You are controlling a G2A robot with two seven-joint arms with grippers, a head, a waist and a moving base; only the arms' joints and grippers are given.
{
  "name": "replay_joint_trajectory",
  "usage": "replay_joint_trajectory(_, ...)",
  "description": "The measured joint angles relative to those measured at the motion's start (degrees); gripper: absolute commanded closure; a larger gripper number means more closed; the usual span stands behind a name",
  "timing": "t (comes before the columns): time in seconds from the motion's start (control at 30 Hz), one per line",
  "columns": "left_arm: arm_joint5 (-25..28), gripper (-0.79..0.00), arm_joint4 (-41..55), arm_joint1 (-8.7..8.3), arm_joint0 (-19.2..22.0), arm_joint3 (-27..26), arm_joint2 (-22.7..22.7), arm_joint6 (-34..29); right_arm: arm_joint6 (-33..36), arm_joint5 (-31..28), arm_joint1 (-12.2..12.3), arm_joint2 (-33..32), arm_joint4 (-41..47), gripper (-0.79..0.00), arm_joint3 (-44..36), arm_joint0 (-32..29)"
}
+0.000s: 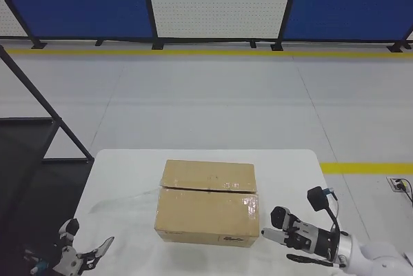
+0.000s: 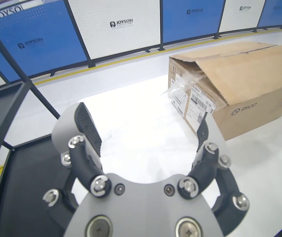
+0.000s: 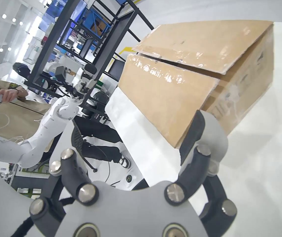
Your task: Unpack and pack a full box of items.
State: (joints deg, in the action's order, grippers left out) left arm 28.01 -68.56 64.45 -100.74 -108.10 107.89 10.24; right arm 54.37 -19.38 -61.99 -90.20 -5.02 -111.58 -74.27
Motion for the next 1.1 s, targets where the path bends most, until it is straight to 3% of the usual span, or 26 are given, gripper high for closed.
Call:
replay_joint_trajectory(0.3,9.6,-0.785,22.7,-1.42,8.1,0.9,0.3,-25.7,0.1,3.5,-0.1,4.1,7.2,-0.785,6.5,7.7)
replay_joint_trajectory(0.53,13.6,-0.785,41.4,-2.86,12.2,2.3,1.0,-41.8,1.7,3.9,0.0,6.0,9.2,-0.785,11.4,11.8)
replay_joint_trajectory(0.9,12.2,-0.785,41.1,-2.81,12.1,2.2,-0.2,-40.9,1.0,4.1,-0.1,6.4,10.3,-0.785,11.4,11.2)
replay_joint_trajectory(1.0,10.2,-0.785,47.8,-2.87,12.8,3.3,-2.2,-42.3,0.1,6.2,0.0,6.0,11.8,-0.785,13.6,11.6)
replay_joint_trajectory(1.1,7.8,-0.785,57.0,-3.51,14.3,4.7,-2.3,-49.1,0.8,6.4,0.2,5.9,12.0,-0.785,15.1,12.0)
